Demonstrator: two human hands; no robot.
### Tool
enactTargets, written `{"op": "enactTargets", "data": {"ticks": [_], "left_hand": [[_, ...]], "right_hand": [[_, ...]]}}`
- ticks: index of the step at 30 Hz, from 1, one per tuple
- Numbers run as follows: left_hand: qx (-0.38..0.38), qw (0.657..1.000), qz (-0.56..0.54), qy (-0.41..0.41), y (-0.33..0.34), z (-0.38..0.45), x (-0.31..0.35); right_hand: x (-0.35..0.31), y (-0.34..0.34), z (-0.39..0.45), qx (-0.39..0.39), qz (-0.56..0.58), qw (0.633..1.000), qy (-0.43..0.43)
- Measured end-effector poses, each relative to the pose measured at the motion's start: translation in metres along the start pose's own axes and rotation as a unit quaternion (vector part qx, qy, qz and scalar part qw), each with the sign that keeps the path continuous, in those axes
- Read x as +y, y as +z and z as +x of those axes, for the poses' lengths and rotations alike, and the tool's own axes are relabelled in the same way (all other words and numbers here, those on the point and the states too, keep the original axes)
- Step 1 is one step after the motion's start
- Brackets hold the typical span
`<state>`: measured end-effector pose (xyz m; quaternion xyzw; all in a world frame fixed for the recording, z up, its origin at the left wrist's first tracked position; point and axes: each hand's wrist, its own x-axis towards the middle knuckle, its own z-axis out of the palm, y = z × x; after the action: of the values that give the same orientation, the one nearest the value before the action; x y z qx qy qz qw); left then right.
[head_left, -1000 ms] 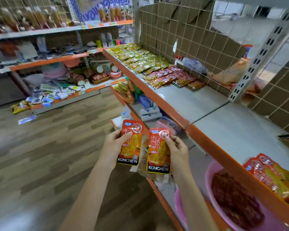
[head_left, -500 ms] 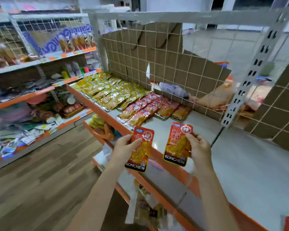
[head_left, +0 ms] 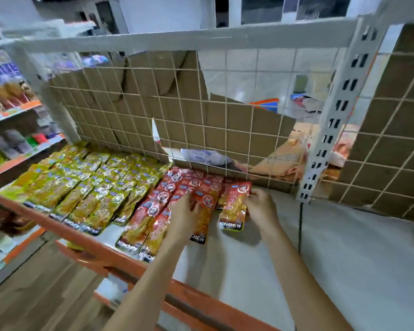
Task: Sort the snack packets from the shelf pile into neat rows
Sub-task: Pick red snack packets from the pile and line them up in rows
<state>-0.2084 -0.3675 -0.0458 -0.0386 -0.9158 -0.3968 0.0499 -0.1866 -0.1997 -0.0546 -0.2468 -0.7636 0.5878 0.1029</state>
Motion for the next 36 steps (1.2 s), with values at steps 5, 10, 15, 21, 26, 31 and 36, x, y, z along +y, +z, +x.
{"op": "enactTargets", "data": {"ticks": [5, 10, 15, 21, 26, 31, 36], "left_hand": [[-0.041, 0.997, 0.048, 0.044, 0.01, 0.023, -0.004], [-0.069, 0.989, 0.074, 0.112, 0.014, 0.023, -0.01], [-0.051, 0.96, 0.159, 0.223, 0.019, 0.021, -0.027], [-0.119, 0.907, 0.247, 0.319, 0.015, 0.014, -0.047], [-0.132, 0.904, 0.284, 0.291, 0.018, 0.016, -0.045], [-0.111, 0.914, 0.256, 0.294, 0.011, 0.01, -0.045], [-0.096, 0.914, 0.188, 0.346, 0.004, 0.013, -0.054]], "right_hand": [[-0.004, 0.014, 0.009, 0.021, -0.122, 0.992, 0.003], [-0.003, 0.024, 0.009, 0.063, -0.149, 0.986, 0.032], [-0.001, 0.034, 0.01, 0.115, -0.134, 0.983, 0.049], [0.018, 0.049, 0.0, 0.163, -0.127, 0.978, 0.014], [0.025, 0.055, -0.009, 0.16, -0.191, 0.968, -0.043], [0.024, 0.056, -0.017, 0.156, -0.253, 0.95, -0.093], [0.03, 0.057, -0.022, 0.11, -0.315, 0.927, -0.17]]}}
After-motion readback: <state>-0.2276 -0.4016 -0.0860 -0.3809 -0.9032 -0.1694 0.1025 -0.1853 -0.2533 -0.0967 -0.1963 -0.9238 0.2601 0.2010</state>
